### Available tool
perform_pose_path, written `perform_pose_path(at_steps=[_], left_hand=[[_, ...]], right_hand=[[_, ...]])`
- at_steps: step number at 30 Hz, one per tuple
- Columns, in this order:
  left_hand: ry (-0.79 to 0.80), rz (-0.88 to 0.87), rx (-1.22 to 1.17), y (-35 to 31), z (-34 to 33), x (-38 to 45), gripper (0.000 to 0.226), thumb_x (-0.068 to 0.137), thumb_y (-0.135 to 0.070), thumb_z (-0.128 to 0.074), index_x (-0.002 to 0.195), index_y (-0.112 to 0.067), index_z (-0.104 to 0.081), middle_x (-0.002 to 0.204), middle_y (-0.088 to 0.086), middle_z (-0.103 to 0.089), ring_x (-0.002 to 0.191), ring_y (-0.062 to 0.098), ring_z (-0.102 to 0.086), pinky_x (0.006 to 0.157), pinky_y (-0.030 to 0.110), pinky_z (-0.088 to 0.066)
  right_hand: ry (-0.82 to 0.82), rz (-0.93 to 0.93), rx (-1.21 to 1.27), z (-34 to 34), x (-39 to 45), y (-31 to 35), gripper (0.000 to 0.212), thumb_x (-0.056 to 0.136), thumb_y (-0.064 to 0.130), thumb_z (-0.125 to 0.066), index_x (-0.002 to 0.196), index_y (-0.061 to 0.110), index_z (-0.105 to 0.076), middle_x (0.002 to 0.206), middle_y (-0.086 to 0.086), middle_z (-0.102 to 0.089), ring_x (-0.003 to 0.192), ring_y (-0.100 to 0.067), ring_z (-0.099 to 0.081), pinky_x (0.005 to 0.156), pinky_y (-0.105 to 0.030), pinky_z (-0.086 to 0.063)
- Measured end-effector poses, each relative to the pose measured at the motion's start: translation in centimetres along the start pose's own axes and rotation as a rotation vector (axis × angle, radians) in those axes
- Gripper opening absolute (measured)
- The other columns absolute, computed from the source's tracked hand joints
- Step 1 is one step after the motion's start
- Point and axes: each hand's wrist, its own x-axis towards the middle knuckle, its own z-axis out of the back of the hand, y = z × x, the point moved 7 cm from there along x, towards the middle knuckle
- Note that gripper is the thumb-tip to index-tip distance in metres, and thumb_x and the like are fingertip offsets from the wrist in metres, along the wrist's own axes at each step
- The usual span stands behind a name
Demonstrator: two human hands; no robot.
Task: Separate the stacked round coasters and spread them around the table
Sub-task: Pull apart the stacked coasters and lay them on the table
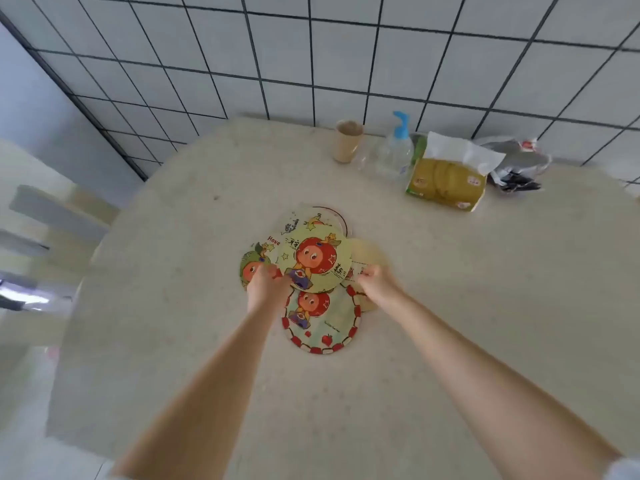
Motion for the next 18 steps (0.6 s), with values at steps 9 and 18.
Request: perform_pose_path(at_steps=[9,18], left_hand=[[-0.027,0.192,-0.108,-1.3,-0.8,5.0,0.051,0.088,-0.018,-0.059,0.137,-0.016,-0.046,0.11,0.0,-0.06,0.061,0.012,-0.054,0.04,0.021,-0.039],[0.056,0.157,-0.195,1.1,-0.7,0.5,0.019,0.085,-0.015,-0.063,0.069,-0.025,-0.065,0.07,0.001,-0.066,0.063,0.02,-0.053,0.064,0.036,-0.053]], right_hand=[[0.04,-0.102,0.247,-0.9,4.6,1.4,0.03,0.087,0.014,-0.056,0.109,-0.002,-0.068,0.106,-0.019,-0.074,0.079,-0.027,-0.065,0.09,-0.056,-0.056],[0.063,0.007,0.151,-0.4,2.2,0.6,0.017,0.092,0.013,-0.052,0.096,0.008,-0.067,0.097,-0.022,-0.072,0.076,-0.029,-0.063,0.078,-0.043,-0.058]])
